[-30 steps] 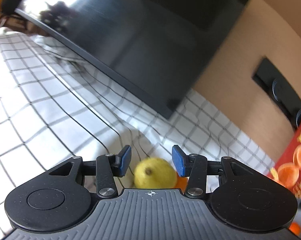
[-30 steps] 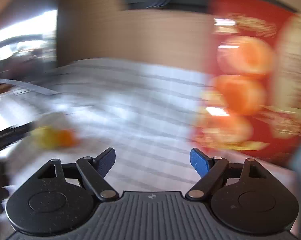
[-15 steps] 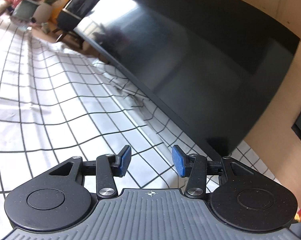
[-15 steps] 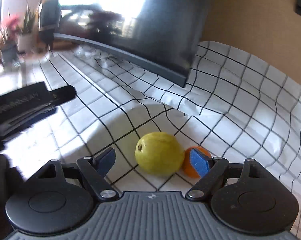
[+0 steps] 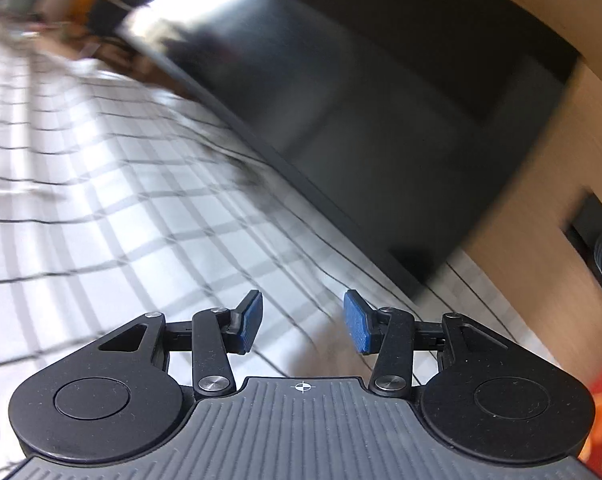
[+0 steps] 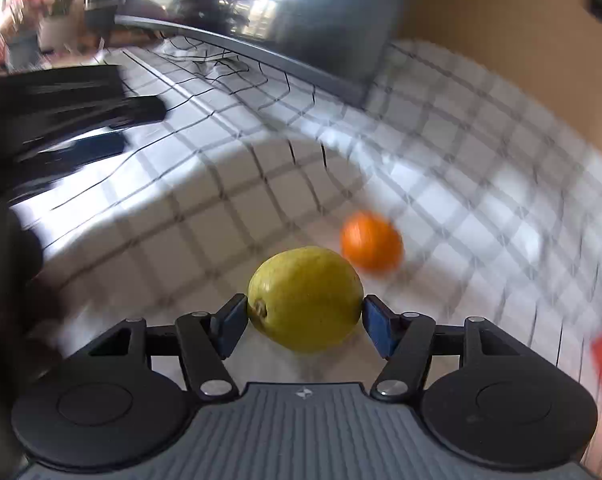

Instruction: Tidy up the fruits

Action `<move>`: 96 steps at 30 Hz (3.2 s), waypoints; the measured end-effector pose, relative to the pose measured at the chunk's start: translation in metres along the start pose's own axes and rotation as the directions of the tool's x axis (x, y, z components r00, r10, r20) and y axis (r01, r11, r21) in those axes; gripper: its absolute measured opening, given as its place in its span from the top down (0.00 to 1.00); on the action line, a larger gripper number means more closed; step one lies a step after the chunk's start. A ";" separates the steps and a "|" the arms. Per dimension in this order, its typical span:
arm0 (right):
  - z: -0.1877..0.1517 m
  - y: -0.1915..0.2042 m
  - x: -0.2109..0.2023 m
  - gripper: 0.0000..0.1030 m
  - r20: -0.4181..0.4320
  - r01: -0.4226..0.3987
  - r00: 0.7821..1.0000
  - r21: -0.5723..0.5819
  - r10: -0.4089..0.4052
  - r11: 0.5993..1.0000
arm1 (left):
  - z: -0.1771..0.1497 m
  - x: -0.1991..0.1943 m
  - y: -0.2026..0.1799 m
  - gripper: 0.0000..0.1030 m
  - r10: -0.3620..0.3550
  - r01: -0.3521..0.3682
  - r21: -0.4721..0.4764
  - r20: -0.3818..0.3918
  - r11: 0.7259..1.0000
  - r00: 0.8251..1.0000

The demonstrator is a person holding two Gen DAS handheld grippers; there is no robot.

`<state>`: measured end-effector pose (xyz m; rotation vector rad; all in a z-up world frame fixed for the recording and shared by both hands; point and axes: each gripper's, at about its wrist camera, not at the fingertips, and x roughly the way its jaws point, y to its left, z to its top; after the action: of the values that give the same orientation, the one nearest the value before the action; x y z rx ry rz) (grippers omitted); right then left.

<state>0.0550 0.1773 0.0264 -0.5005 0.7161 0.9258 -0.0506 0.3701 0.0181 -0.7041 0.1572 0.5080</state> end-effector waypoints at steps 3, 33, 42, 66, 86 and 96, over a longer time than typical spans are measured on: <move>-0.046 -0.028 -0.043 0.39 -0.010 -0.030 0.999 0.079 0.031 0.996 | -0.008 0.023 -0.027 0.52 -0.130 0.144 0.098 -0.142 0.985 0.981; -0.204 -0.091 -0.179 0.39 0.055 0.124 0.989 0.201 -0.137 0.972 | -0.080 0.062 -0.133 0.49 0.024 0.223 0.491 -0.447 0.842 0.894; -0.222 -0.097 -0.185 0.27 0.054 0.113 0.990 0.263 -0.132 0.958 | -0.158 -0.058 -0.168 0.51 -0.237 0.554 0.414 -0.605 0.722 0.760; -0.265 -0.133 -0.205 0.15 0.036 0.119 0.988 0.441 -0.149 0.890 | -0.145 -0.072 -0.154 0.64 -0.241 0.480 0.422 -0.505 0.769 0.829; -0.231 -0.105 -0.179 0.14 0.068 0.049 0.994 0.385 -0.081 0.922 | -0.169 -0.090 -0.175 0.61 -0.283 0.632 0.510 -0.602 0.584 0.747; -0.257 -0.120 -0.182 0.13 0.010 0.141 0.987 0.398 -0.158 0.907 | -0.171 -0.102 -0.170 0.55 -0.242 0.641 0.583 -0.617 0.499 0.749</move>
<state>-0.0019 -0.1537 0.0003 -0.1718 0.7923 0.6224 -0.0493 0.1084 0.0177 0.0451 0.5909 -0.2994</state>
